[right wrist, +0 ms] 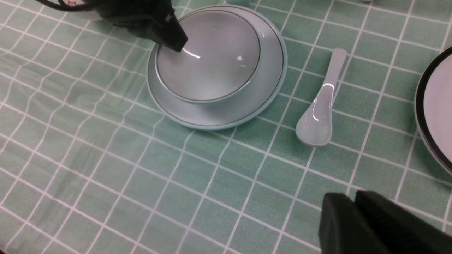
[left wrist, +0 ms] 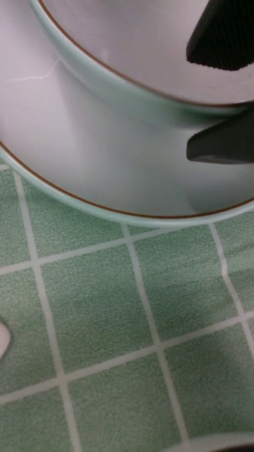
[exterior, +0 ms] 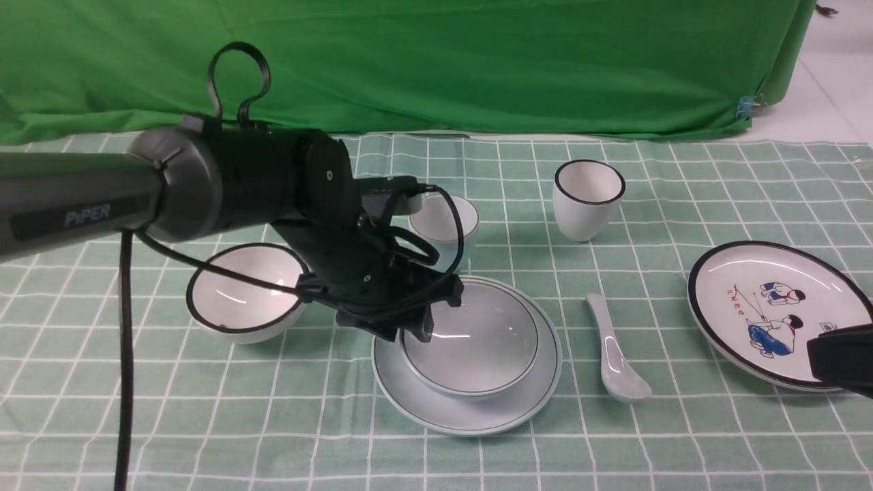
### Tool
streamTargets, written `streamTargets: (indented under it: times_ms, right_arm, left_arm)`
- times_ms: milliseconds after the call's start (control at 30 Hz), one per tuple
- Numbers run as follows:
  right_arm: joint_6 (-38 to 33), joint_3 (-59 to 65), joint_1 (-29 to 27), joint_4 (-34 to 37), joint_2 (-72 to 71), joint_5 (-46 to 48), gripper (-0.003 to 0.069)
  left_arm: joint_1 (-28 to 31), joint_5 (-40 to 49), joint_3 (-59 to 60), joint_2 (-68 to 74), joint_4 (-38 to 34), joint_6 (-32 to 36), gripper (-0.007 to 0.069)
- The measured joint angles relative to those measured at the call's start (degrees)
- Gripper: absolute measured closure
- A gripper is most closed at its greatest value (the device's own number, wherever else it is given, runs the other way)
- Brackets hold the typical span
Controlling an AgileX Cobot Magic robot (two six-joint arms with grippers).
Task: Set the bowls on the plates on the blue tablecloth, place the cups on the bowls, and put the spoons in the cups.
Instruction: 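Place the bowl on top of the plate with the left gripper, then grasp the light green cup by its rim with the left gripper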
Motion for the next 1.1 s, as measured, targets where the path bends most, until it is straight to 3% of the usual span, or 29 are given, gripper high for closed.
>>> streamTargets:
  times_ms: [133, 367, 900, 1067, 1100]
  right_arm:
    - [0.0, 0.0, 0.0, 0.0, 0.0, 0.0, 0.0569]
    - [0.0, 0.0, 0.0, 0.0, 0.0, 0.0, 0.0569]
    - [0.0, 0.0, 0.0, 0.0, 0.0, 0.23, 0.0569]
    - [0.0, 0.0, 0.0, 0.0, 0.0, 0.28, 0.0569]
    - [0.0, 0.0, 0.0, 0.0, 0.0, 0.28, 0.0569]
  left_arm:
    - [0.0, 4.67, -6.83, -0.75, 5.96, -5.41, 0.0169]
    - [1.9, 4.97, -20.82, 1.85, 9.88, -8.04, 0.0107]
    - [4.41, 0.07, -25.86, 15.82, 4.56, -7.57, 0.0105]
    - [4.41, -1.16, -25.91, 16.96, 4.56, -7.39, 0.0189]
    - [4.41, -1.11, -25.91, 17.39, 4.56, -7.39, 0.0248]
